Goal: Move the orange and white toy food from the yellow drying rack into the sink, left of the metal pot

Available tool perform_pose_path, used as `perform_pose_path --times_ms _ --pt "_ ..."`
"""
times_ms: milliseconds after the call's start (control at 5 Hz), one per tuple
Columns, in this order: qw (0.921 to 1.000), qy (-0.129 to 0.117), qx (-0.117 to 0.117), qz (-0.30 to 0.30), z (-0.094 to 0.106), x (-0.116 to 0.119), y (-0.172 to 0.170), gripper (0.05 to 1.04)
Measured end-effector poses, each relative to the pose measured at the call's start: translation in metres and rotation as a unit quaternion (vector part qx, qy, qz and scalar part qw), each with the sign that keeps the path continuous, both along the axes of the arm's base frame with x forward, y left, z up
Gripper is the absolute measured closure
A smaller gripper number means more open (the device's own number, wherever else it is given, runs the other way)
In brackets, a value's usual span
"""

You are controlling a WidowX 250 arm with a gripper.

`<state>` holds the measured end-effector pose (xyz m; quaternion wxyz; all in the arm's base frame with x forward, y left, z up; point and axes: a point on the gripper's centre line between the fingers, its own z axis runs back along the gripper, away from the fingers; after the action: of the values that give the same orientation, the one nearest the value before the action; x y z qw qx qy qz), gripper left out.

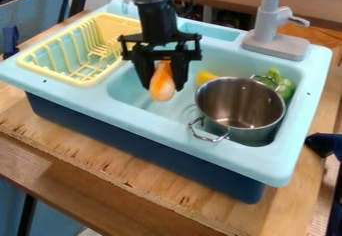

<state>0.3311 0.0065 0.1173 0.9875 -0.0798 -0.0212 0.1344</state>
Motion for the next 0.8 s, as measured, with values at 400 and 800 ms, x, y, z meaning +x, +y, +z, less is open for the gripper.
perform_pose_path --times_ms 400,800 --pt "0.9993 0.028 -0.024 0.005 -0.034 -0.011 -0.008 0.461" --pt "0.9987 0.046 -0.023 -0.006 -0.042 -0.008 -0.007 0.124"
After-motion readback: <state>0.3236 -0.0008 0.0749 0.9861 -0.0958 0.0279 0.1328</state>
